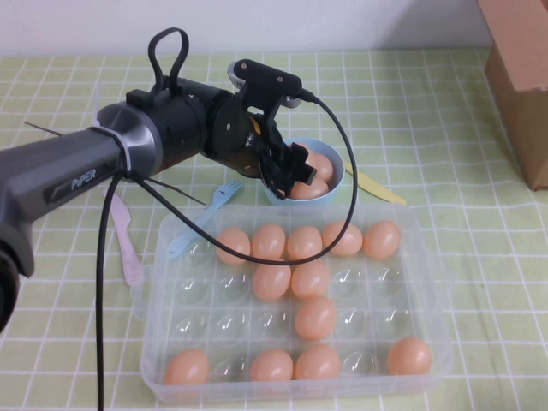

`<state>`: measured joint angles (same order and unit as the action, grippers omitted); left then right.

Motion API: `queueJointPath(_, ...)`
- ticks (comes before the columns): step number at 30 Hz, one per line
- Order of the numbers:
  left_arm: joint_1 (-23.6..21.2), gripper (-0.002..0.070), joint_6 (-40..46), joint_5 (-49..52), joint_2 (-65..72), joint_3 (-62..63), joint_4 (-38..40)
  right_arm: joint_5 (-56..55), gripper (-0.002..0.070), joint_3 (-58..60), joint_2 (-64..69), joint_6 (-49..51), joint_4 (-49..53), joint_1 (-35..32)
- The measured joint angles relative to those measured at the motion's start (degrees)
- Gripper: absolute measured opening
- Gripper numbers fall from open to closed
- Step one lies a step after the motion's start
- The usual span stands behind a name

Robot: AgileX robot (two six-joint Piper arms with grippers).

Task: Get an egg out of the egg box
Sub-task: Place the egg in the bowl

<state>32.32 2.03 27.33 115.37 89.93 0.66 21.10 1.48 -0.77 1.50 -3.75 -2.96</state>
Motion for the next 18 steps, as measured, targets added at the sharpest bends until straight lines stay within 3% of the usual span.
queueJointPath(18,-0.1,0.0464,0.0,-1.0,-2.3,0.0,-1.5,0.0,-0.0017,0.0,0.0,0.0,0.0,0.0)
